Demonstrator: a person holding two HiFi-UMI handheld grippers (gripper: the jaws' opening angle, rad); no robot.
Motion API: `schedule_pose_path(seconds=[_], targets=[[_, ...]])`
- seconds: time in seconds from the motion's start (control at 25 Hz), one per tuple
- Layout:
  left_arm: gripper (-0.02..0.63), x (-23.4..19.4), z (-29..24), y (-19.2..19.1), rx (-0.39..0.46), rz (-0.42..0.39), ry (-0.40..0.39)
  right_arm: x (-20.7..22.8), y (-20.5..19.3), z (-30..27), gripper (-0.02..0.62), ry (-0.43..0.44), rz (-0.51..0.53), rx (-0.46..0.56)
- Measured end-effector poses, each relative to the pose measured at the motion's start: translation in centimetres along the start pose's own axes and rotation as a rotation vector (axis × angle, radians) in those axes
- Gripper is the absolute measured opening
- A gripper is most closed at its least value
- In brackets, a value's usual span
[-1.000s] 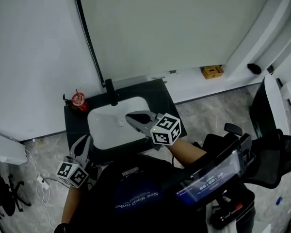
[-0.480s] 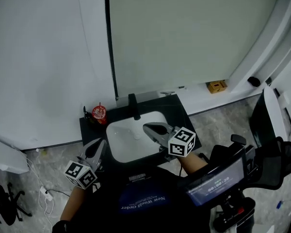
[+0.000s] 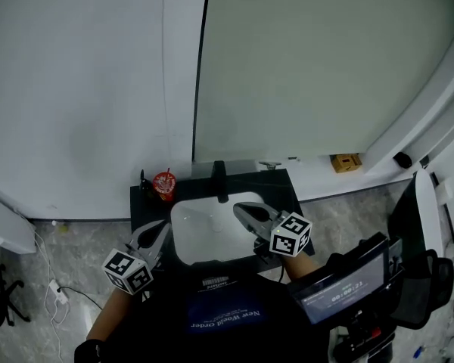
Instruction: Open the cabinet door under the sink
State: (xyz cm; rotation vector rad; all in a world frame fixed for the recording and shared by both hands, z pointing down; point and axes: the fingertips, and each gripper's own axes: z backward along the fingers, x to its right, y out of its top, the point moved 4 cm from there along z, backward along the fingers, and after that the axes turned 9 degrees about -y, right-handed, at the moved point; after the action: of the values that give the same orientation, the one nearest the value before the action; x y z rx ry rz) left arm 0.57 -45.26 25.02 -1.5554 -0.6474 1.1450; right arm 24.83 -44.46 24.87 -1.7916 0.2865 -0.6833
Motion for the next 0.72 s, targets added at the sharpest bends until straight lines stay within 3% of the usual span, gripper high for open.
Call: schedule_pose_path(seconds=[0.44, 0.72], targets=[[0.002, 3.1, -6.9, -1.1, 0.014, 0.009, 0.126, 7.4, 0.8, 0.5, 0.000, 0.101, 0.003, -0.040], [0.002, 3.6, -6.6, -1.0, 0.007, -0.016, 0.160, 7.4, -0.8, 0.4, -0.001, 0.107, 0.040, -0.066]])
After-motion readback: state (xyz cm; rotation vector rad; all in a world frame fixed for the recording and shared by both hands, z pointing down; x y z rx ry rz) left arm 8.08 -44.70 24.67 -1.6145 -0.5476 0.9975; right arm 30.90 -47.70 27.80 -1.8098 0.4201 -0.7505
